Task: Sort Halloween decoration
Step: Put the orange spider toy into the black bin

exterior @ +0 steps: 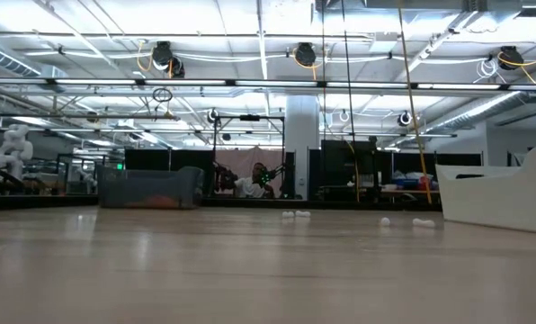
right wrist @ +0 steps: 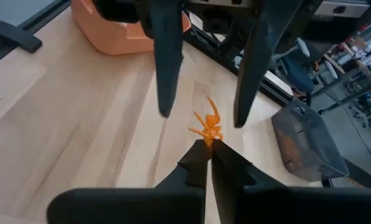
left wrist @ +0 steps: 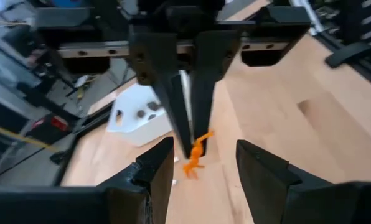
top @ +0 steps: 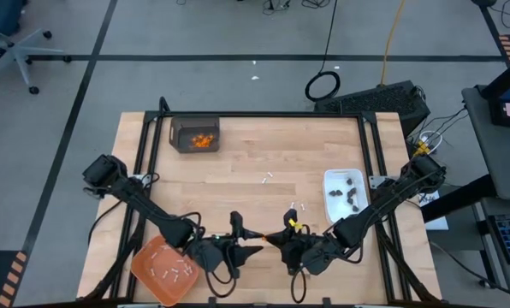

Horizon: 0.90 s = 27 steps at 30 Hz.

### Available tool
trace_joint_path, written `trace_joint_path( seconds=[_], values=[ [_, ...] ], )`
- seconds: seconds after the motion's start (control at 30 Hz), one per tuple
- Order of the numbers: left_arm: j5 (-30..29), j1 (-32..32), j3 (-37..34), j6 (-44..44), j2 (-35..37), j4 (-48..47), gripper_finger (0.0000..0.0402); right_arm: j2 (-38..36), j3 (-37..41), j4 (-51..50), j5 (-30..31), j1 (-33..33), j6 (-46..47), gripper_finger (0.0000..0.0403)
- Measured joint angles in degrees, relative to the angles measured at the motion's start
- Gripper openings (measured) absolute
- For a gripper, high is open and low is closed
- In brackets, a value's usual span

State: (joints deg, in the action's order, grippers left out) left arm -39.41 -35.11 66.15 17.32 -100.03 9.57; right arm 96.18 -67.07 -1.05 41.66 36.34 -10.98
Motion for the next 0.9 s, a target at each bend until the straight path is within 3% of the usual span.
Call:
trace_joint_path(
  seconds=[0.2,0.63,0.77,0.9],
  values=[
    [0.5,0.57,0.0,-0.01,-0.57,0.15,0.0153,0.0,0.0,-0.01,0.01,0.0,0.04,0.0],
    [-2.66,0.65,0.0,-0.05,-0.55,-1.05,0.001,0.0,0.0,-0.08,0.05,-0.01,0.25,0.0],
    [-2.72,0.63,0.0,-0.05,-0.55,-1.36,0.0006,0.04,0.0,0.22,0.2,-0.06,4.25,0.0004],
    [-2.82,0.65,0.0,-0.05,-0.55,-1.78,0.0003,0.04,0.0,0.4,0.22,-0.04,7.1,0.0043]
  ],
)
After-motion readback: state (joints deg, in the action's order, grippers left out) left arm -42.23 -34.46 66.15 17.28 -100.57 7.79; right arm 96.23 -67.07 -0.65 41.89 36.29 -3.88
